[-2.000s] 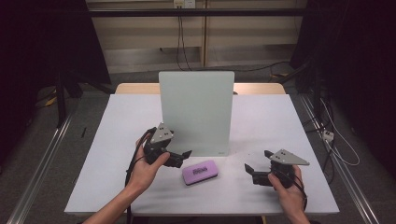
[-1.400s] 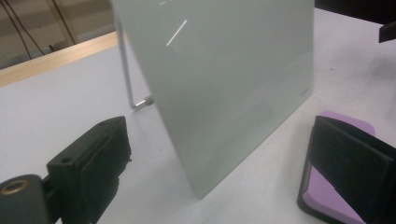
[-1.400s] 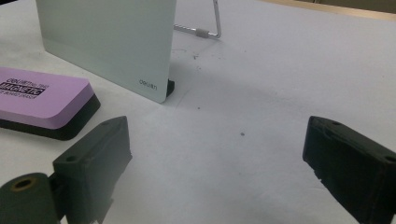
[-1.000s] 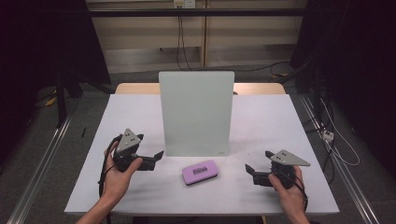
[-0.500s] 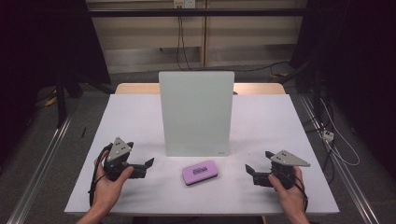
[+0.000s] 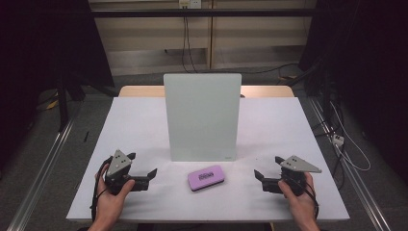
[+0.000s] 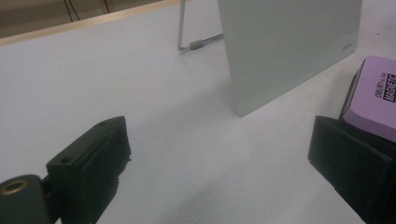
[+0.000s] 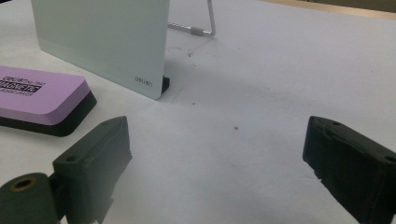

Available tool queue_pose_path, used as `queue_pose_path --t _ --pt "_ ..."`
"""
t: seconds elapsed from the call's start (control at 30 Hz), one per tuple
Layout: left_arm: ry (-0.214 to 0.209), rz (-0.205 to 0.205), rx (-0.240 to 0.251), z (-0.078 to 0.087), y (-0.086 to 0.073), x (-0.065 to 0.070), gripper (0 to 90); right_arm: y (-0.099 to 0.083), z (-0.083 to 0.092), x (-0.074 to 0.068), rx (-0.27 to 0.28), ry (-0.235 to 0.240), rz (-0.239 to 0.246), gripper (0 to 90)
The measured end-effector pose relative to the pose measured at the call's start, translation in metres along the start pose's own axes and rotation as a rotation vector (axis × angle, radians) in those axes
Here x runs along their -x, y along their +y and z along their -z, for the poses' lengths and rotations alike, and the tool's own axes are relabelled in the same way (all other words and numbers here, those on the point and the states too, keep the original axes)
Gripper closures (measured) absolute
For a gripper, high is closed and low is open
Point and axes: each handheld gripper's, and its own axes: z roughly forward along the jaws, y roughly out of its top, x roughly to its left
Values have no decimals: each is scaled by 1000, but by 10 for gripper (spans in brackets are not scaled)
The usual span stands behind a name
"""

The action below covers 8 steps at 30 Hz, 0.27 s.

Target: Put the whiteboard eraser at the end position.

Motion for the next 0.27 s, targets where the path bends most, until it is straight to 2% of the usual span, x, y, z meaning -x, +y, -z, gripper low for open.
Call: queue_pose_path --t 0.13,0.2,0.27 --pt "-15 10 -5 -1 0 -2 54 0 0 0 -2 -1 -1 77" --pt "3 -3 8 1 2 -3 54 0 0 -1 -4 2 4 77" --pt "3 11 10 2 1 -4 48 0 0 -1 -5 2 3 76"
